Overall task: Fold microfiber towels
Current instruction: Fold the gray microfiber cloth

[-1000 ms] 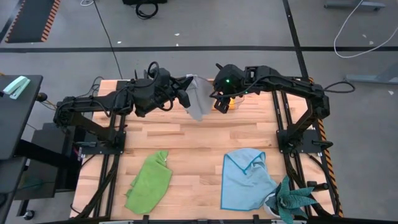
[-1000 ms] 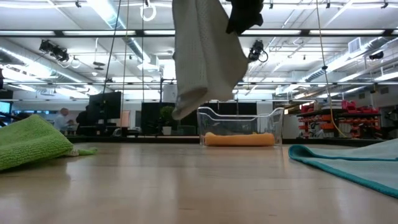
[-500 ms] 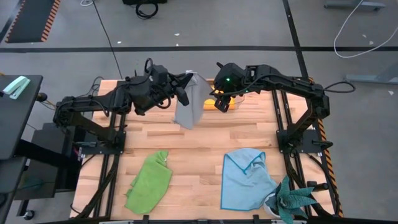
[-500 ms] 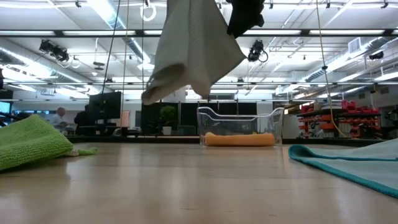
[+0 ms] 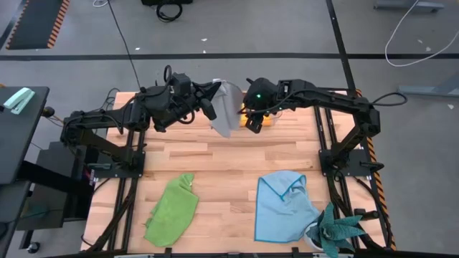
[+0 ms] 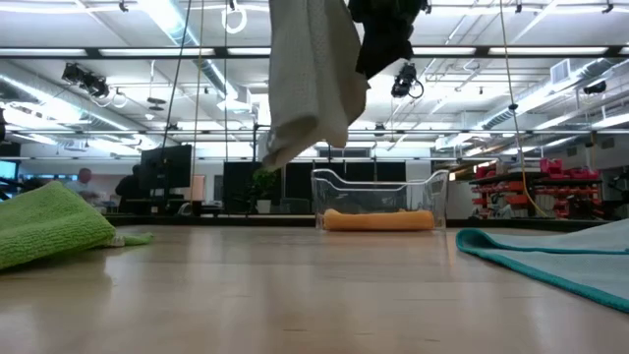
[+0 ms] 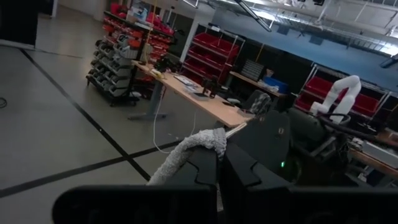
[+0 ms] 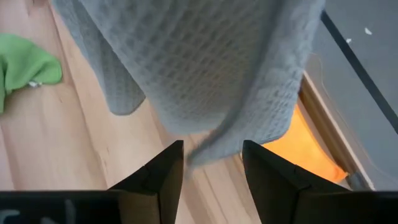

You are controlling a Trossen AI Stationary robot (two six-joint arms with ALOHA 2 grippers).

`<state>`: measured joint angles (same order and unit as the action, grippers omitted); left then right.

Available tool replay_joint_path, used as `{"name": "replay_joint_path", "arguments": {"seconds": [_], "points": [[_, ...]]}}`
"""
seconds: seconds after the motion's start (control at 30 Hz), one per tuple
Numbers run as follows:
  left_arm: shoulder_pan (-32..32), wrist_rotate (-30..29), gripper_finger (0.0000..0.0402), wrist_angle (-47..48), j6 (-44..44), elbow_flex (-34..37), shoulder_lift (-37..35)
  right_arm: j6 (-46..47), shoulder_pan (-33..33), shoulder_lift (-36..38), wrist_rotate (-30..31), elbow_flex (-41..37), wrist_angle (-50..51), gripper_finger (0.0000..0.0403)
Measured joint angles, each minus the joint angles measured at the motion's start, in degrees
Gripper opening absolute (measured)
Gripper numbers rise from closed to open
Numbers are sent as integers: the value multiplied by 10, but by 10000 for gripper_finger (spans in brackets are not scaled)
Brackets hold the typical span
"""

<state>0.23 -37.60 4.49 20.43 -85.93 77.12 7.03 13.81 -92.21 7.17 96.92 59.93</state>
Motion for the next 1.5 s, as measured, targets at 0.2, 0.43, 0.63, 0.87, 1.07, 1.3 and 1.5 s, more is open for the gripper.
{"name": "replay_joint_path", "arguments": {"seconds": [0.2, 0.43, 0.63, 0.87, 1.07, 1.3, 1.5], "points": [[0, 1, 6, 0, 1, 0, 0, 1, 9, 0, 1, 0, -3, 168], [0, 0, 6, -3, 0, 0, 0, 3, 19, 0, 1, 0, -1, 143], [0, 0, 6, -4, -1, 0, 0, 3, 20, 0, 1, 0, -8, 121], [0, 3, 6, -8, -1, 0, 0, -18, 24, 0, 1, 0, -10, 68], [0, 4, 6, -10, -1, 0, 0, -47, 26, 0, 2, 0, -6, 10], [-1, 4, 6, 2, -1, 0, 0, -72, 26, 9, 37, 0, 35, 4], [-1, 5, 6, 92, 35, -1, -10, -76, 26, 65, 72, 1, 77, 2]]}}
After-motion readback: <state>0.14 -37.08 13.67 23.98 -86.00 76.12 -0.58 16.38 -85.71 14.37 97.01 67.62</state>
